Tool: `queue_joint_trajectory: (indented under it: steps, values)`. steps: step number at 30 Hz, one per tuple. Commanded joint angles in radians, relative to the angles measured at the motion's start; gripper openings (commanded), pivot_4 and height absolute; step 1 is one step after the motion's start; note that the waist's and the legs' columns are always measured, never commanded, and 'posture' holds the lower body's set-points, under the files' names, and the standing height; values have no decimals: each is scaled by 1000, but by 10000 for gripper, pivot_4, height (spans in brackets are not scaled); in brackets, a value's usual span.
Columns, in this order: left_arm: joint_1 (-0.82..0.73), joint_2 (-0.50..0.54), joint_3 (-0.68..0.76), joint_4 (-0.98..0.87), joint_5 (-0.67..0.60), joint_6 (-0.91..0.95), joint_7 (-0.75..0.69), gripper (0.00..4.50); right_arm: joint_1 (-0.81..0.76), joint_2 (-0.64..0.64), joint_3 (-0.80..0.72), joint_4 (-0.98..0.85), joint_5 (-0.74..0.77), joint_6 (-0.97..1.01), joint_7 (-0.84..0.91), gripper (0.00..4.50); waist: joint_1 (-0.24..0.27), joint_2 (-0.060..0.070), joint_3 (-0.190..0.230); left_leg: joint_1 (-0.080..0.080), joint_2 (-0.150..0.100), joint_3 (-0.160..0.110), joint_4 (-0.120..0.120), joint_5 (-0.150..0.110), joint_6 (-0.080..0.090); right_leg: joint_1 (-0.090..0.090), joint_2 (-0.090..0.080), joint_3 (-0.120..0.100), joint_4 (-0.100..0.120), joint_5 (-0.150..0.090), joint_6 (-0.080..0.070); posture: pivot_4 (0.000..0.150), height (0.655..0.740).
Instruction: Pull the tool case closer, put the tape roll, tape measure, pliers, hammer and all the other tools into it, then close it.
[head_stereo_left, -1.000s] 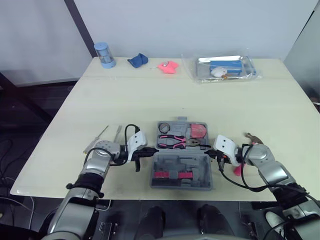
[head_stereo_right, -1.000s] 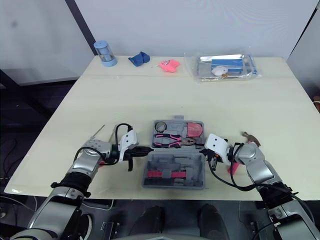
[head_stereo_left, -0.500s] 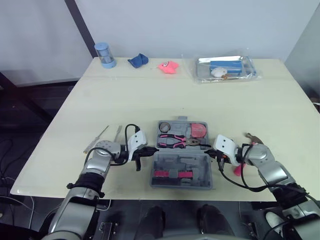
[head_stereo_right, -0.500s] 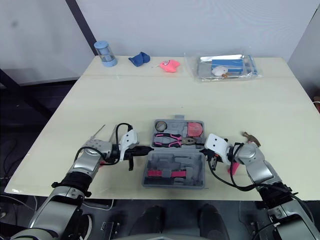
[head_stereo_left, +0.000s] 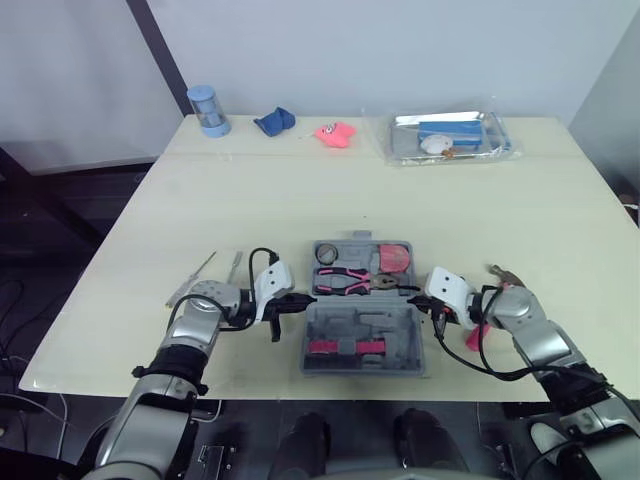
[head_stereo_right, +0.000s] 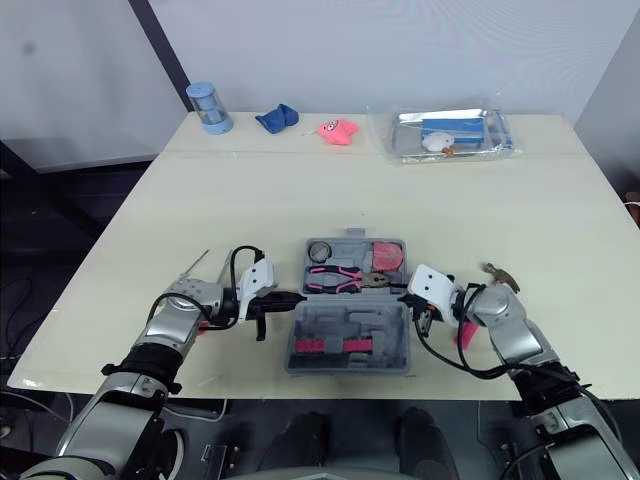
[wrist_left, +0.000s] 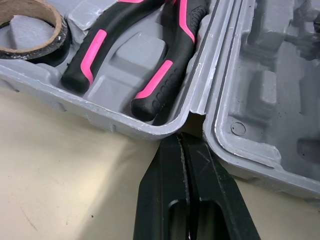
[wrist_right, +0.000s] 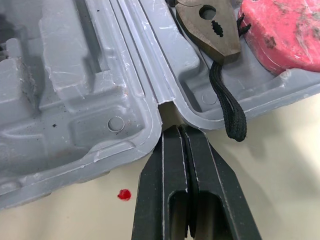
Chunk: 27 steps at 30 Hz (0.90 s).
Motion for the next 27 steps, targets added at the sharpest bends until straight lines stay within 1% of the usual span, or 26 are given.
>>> queue_joint_trajectory:
  steps: [1, 14, 27]
  values:
    - [2, -22, -31, -11, 18, 13, 17, 532, -25, 33, 15, -37, 17, -38, 2, 0, 0, 0, 0, 0, 0, 0, 0, 0, 0, 0, 0, 0, 0, 0, 0, 1500, 7400]
    - [0, -15, -30, -5, 21, 8, 16, 532, 5, 3, 11, -55, 15, -19, 24, 0, 2, 0, 0, 0, 0, 0, 0, 0, 0, 0, 0, 0, 0, 0, 0, 1500, 7400]
    - [10, 1, -19, 0, 19, -3, 22, 532, 31, -23, -14, -53, 16, -19, 8, 0, 3, 0, 0, -1, 0, 0, 0, 0, 0, 0, 0, 0, -1, 0, 0, 1500, 7400]
